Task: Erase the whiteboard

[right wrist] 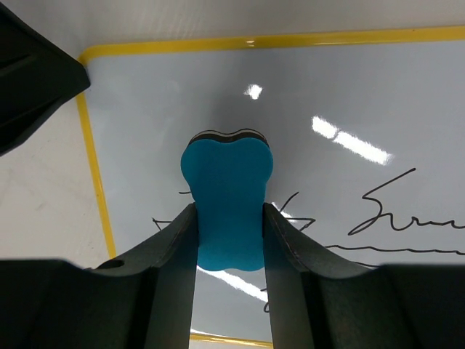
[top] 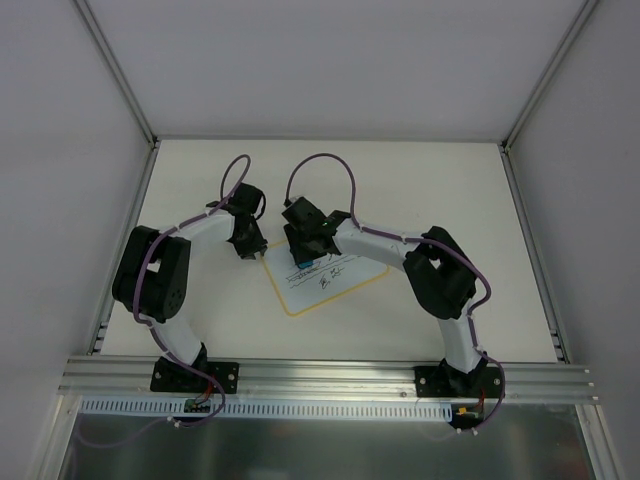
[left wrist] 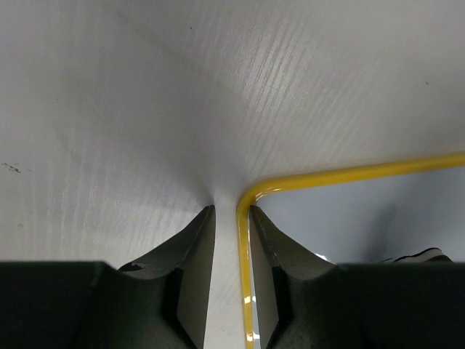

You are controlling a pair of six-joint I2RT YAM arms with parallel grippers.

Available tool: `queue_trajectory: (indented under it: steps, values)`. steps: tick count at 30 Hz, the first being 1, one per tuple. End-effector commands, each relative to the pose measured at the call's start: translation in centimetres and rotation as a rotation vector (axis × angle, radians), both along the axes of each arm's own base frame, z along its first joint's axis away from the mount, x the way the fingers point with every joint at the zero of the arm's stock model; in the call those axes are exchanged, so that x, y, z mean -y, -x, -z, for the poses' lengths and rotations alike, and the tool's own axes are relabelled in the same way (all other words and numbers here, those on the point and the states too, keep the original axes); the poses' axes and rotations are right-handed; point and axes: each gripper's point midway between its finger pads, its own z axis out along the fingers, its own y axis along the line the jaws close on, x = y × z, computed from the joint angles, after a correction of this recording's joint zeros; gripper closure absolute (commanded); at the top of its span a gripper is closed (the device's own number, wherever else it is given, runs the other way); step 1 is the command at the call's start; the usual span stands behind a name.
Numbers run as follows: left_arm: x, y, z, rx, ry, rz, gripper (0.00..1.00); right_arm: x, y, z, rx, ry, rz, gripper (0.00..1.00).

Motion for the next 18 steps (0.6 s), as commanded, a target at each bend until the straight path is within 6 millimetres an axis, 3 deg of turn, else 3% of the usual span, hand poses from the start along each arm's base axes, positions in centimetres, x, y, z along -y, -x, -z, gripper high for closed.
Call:
queue_trajectory:
  steps: [1, 10, 18]
  values:
    - [-0.1, 0.5, 1.2, -0.03, -0.014, -0.019, 0.74, -2.2, -0.1, -1.0, 0.011, -0.067, 0.016, 1.0]
    - [-0.2, 1.7, 2.2, -0.057, -0.002, -0.031, 0.8, -1.7, -0.4, 1.1, 0.032, -0.013, 0.148, 1.0]
    - [-0.1, 2.0, 2.5, -0.065, 0.005, -0.027, 0.83, -1.0, 0.2, 2.4, 0.044, 0.111, 0.123, 1.0]
